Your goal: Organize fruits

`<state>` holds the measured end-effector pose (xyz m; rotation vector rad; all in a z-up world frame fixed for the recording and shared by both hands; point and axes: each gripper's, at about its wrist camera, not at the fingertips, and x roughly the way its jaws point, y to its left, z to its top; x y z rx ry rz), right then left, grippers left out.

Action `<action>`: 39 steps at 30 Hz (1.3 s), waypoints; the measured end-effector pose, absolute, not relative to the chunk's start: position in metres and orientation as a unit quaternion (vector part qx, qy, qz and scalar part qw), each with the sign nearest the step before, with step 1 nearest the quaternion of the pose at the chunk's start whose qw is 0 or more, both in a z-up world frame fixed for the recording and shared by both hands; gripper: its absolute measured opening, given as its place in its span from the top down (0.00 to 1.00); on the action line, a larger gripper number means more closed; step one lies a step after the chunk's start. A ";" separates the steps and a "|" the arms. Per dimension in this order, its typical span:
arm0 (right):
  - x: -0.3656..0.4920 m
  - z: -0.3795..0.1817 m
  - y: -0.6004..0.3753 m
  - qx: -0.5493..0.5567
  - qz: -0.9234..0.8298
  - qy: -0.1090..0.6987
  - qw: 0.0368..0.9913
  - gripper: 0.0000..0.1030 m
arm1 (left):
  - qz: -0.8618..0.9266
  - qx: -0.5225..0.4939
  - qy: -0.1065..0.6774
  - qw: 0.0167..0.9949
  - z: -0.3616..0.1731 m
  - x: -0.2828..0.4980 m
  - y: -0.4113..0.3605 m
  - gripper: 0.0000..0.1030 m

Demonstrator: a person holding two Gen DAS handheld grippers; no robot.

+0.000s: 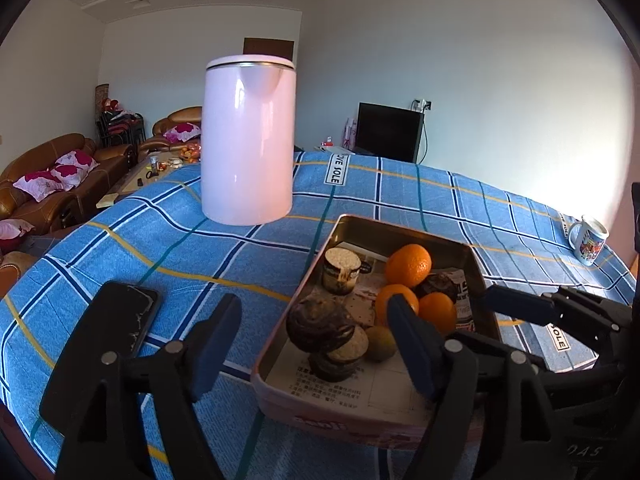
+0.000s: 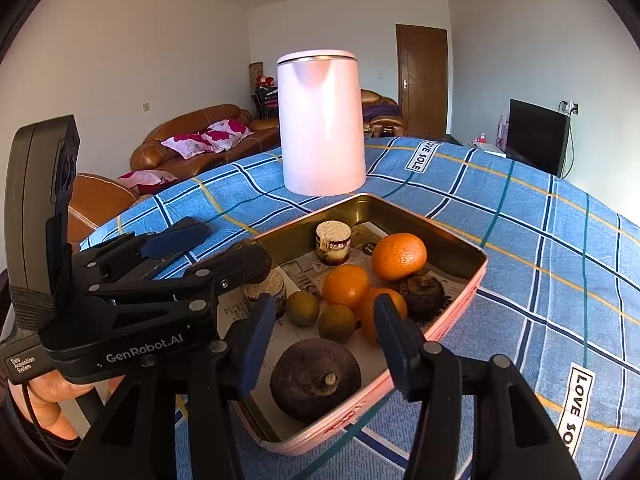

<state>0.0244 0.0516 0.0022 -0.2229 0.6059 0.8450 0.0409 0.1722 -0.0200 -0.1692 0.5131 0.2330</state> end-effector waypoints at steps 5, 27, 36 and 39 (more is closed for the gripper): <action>0.018 0.013 0.034 -0.104 0.378 0.269 0.880 0.38 | 0.109 -0.082 0.239 0.961 -0.011 0.032 0.167 0.21; -0.007 0.039 -0.059 -0.040 0.305 0.224 0.925 0.28 | 0.092 -0.051 0.201 0.974 0.007 0.021 0.118 0.06; -0.017 0.047 -0.072 -0.031 0.300 0.209 0.930 0.26 | 0.091 -0.041 0.192 0.976 0.013 0.017 0.105 0.00; -0.020 0.048 -0.073 -0.029 0.300 0.205 0.931 0.26 | 0.090 -0.036 0.193 0.976 0.014 0.016 0.102 0.00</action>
